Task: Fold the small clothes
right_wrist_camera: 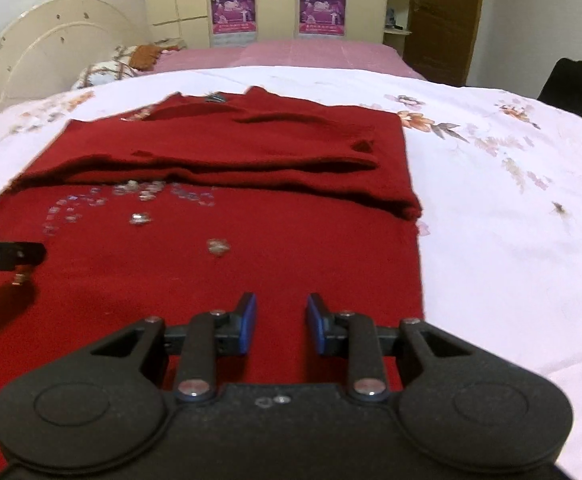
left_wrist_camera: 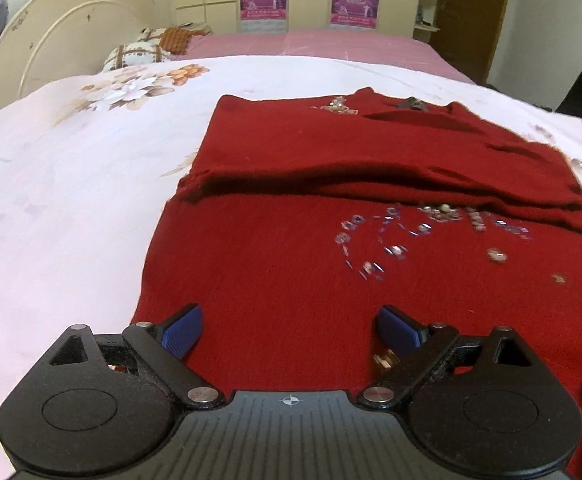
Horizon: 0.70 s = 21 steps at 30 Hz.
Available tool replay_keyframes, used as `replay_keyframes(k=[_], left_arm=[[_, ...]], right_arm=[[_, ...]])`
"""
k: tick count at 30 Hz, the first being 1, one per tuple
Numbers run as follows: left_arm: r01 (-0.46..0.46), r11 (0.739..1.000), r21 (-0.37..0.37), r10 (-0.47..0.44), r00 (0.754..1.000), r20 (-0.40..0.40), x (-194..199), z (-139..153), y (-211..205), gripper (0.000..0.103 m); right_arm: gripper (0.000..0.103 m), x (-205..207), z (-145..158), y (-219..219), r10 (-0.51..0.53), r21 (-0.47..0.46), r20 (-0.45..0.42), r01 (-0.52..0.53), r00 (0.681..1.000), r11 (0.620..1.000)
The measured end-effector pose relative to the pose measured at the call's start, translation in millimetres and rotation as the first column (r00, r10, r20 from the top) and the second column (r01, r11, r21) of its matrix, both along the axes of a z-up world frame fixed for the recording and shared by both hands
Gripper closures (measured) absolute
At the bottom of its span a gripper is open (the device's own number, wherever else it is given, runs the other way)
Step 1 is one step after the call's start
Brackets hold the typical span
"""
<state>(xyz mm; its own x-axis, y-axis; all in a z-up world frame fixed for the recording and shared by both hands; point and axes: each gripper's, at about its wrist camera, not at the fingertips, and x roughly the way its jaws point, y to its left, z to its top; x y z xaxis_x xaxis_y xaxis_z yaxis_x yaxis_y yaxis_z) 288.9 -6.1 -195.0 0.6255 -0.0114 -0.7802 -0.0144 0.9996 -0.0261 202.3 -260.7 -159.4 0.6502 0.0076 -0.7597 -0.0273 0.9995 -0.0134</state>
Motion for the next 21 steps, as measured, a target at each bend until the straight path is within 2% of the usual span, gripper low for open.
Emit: replay_keyframes(k=[3, 8, 11, 12, 14, 17, 21], left_arm=[[0.019, 0.999, -0.033, -0.018, 1.000, 0.025, -20.8, 9.2, -5.4, 0.009], [0.078, 0.997, -0.011, -0.078, 0.996, 0.038, -51.0, 7.6, -30.5, 0.009], [0.079, 0.997, 0.023, -0.079, 0.997, 0.000, -60.4, -7.7, -34.2, 0.009], [0.083, 0.996, 0.029, -0.084, 0.996, 0.021, -65.9, -10.1, -32.0, 0.009], [0.077, 0.996, 0.044, -0.079, 0.996, 0.033, -76.8, -11.4, -22.8, 0.008], [0.020, 0.999, 0.030, -0.021, 1.000, 0.015, -89.5, -12.1, -1.7, 0.002], [0.003, 0.999, 0.047, -0.004, 1.000, 0.030, -107.9, -14.5, 10.8, 0.000]], right_arm=[[0.075, -13.1, 7.5, 8.0, 0.039, 0.043, 0.016, -0.039, 0.999, 0.998], [0.075, -33.4, 8.9, 42.9, 0.167, 0.084, 0.022, -0.168, 0.986, 0.982], [0.075, -42.7, 2.0, 62.2, 0.243, 0.050, 0.018, -0.244, 0.970, 0.969], [0.075, -43.4, -1.4, 64.5, 0.255, 0.026, 0.008, -0.255, 0.967, 0.967], [0.075, -47.8, -8.8, 59.3, 0.286, -0.010, 0.019, -0.286, 0.958, 0.958], [0.075, -52.2, -7.1, 41.6, 0.281, -0.043, 0.025, -0.280, 0.959, 0.959], [0.075, -63.2, -7.5, 6.7, 0.224, 0.000, 0.035, -0.224, 0.974, 0.975]])
